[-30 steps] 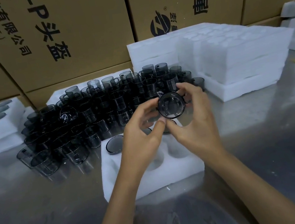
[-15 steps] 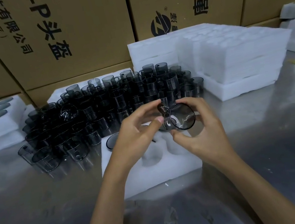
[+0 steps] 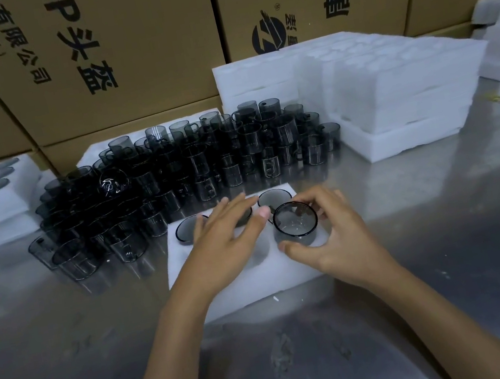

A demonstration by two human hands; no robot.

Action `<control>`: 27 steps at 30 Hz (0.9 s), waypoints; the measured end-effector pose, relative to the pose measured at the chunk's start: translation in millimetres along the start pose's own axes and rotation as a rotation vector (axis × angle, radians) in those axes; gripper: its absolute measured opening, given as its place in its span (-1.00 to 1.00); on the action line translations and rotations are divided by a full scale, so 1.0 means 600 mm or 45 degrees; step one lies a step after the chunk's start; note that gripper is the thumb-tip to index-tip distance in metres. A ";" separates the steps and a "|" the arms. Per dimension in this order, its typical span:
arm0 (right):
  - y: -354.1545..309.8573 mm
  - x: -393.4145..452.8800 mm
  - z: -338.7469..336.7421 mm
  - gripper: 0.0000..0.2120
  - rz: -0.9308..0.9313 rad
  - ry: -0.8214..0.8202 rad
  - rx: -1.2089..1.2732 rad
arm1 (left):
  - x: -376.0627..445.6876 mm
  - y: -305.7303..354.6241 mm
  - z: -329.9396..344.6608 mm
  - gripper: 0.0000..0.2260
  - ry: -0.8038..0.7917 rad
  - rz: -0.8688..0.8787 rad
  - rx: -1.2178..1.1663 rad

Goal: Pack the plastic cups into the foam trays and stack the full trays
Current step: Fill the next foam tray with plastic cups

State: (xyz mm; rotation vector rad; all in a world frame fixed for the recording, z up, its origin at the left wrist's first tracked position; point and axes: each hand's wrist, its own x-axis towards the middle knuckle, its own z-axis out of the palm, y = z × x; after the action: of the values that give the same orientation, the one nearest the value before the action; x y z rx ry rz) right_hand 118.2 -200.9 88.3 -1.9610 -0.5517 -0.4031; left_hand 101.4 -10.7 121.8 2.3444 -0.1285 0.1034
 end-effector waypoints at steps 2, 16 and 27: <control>0.000 0.000 -0.004 -0.59 0.002 -0.027 -0.032 | -0.003 0.004 0.009 -0.60 -0.014 0.082 -0.037; 0.016 0.009 -0.026 -0.57 0.491 -0.131 0.650 | -0.004 -0.001 0.025 -0.55 -0.064 0.183 0.063; 0.016 0.016 -0.023 -0.51 0.505 -0.137 0.502 | 0.011 0.000 0.033 -0.57 -0.190 0.063 0.323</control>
State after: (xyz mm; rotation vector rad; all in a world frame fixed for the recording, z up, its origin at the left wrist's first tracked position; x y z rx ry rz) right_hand 130.8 -214.7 91.9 -1.6605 -0.2709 0.0599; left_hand 108.8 -25.0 108.8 2.6023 -0.2608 -0.0336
